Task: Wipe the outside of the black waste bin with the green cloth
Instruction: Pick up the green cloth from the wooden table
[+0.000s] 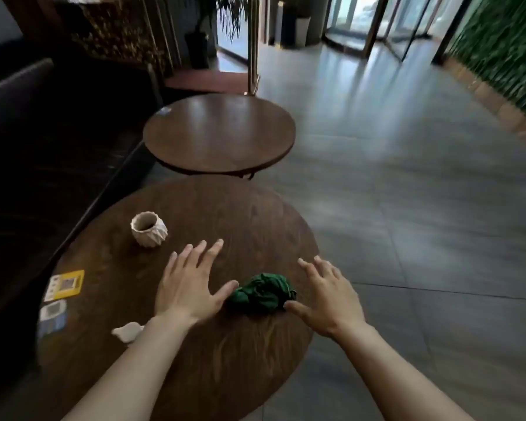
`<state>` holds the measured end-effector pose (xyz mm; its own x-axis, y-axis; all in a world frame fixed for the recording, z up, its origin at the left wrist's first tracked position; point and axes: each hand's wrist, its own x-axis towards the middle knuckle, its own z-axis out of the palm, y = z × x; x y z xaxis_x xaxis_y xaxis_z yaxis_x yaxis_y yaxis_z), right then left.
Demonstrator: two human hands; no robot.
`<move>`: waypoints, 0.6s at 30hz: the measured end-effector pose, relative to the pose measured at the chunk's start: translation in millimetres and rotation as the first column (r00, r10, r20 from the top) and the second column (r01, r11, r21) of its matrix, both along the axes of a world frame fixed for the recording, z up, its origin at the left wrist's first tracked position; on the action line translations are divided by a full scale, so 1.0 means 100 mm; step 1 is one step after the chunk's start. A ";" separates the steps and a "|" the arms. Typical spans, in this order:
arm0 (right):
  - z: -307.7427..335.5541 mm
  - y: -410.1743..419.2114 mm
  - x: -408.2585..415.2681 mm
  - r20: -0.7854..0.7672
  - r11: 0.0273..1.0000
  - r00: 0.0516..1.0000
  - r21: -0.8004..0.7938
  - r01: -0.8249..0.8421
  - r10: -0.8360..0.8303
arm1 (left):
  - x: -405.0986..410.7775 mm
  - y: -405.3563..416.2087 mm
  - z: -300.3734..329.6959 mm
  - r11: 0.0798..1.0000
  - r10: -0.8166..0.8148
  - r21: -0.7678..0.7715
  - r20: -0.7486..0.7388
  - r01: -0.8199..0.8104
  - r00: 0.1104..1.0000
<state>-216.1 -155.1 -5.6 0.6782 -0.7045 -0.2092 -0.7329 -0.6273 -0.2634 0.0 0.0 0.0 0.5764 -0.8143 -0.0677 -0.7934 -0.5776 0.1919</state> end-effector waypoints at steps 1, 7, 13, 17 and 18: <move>-0.19 -0.11 0.01 -0.015 0.999 1.000 0.032 -0.024 0.025 | -0.01 -0.11 -0.15 0.999 0.000 0.032 -0.018 0.000 1.000; -1.35 -0.57 0.23 -0.018 0.988 0.994 0.111 -0.105 0.107 | -0.03 -0.52 -1.32 0.991 0.010 0.134 -0.053 -0.003 0.999; -1.95 -0.73 0.55 0.085 0.973 0.978 0.116 -0.202 0.193 | -0.03 -0.73 -1.94 0.983 -0.007 0.179 -0.129 0.030 0.992; -2.13 -0.72 0.68 0.092 0.946 0.954 0.133 -0.295 0.285 | -0.04 -0.82 -2.14 0.977 -0.037 0.197 -0.218 0.081 0.975; -2.15 -0.70 0.68 0.081 0.942 0.951 0.136 -0.307 0.298 | -0.06 -0.83 -2.16 0.977 -0.032 0.196 -0.233 0.079 0.972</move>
<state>-147.7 -225.3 -220.7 0.8686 -0.4294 -0.2472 -0.4952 -0.7688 -0.4045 -6.3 -83.5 -216.4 0.4810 -0.8001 -0.3584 -0.7743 -0.5795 0.2544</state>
